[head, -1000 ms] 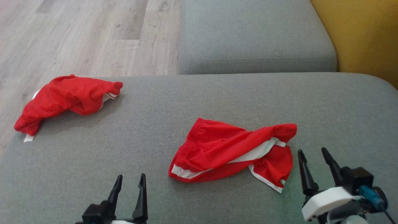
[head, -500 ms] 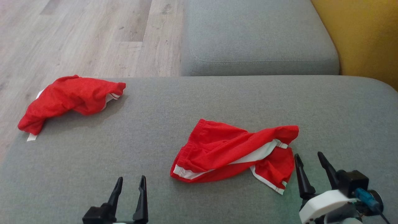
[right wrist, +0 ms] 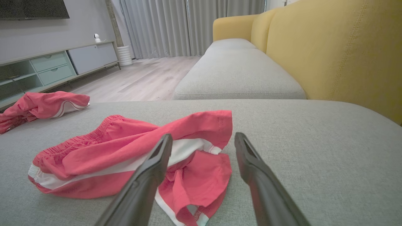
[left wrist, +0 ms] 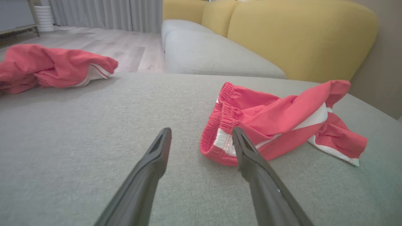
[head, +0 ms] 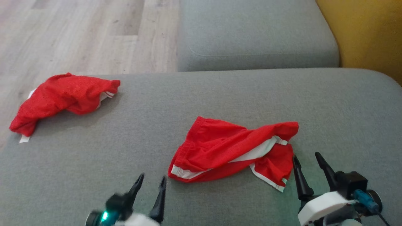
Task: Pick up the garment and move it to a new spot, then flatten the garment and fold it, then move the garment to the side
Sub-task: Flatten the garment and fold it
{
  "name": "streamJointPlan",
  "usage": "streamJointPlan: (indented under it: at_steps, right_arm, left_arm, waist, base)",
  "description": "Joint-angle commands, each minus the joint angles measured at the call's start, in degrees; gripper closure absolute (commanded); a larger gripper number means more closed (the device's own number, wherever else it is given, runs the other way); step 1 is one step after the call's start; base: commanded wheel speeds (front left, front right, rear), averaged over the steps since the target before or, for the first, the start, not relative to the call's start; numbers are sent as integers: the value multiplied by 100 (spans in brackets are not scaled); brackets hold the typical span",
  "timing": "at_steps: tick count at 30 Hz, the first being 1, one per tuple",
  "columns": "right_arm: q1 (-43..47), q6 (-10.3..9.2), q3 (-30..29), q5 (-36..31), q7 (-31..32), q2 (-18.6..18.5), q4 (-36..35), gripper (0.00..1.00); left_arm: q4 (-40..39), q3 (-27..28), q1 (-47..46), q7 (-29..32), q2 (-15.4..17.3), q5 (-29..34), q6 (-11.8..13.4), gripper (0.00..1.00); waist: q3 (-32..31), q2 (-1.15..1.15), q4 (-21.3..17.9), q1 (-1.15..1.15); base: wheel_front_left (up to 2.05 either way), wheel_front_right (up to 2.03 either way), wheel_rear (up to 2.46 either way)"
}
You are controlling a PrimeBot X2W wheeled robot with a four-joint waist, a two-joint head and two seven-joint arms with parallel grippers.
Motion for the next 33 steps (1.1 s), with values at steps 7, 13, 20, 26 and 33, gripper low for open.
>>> streamJointPlan:
  at_steps: [7,13,20,26,33]
  right_arm:
    - [-352,42,250,-41,33,-28,-229,0]
    - [-389,42,209,-93,79,-28,-254,0]
    - [-436,42,181,-111,82,-28,-261,0]
    - [-470,42,200,-102,83,-28,-251,0]
    - [-591,42,135,-73,133,-28,-87,0]
  left_arm:
    - [568,-124,-1138,525,-162,-6,-388,0]
    - [1231,-163,-1411,615,-324,-143,-559,0]
    - [1674,-47,-1625,389,-419,-246,-566,0]
    - [1965,-203,-1843,490,-458,-231,-767,0]
    - [2080,-282,-1905,604,-497,-281,-840,65]
  waist:
    - [260,0,-311,0]
    - [415,0,-520,0]
    - [510,0,-622,0]
    - [555,0,-670,0]
    - [618,0,-663,0]
  base:
    - [0,0,0]
    - [0,0,0]
    - [0,0,0]
    - [0,0,0]
    - [0,0,0]
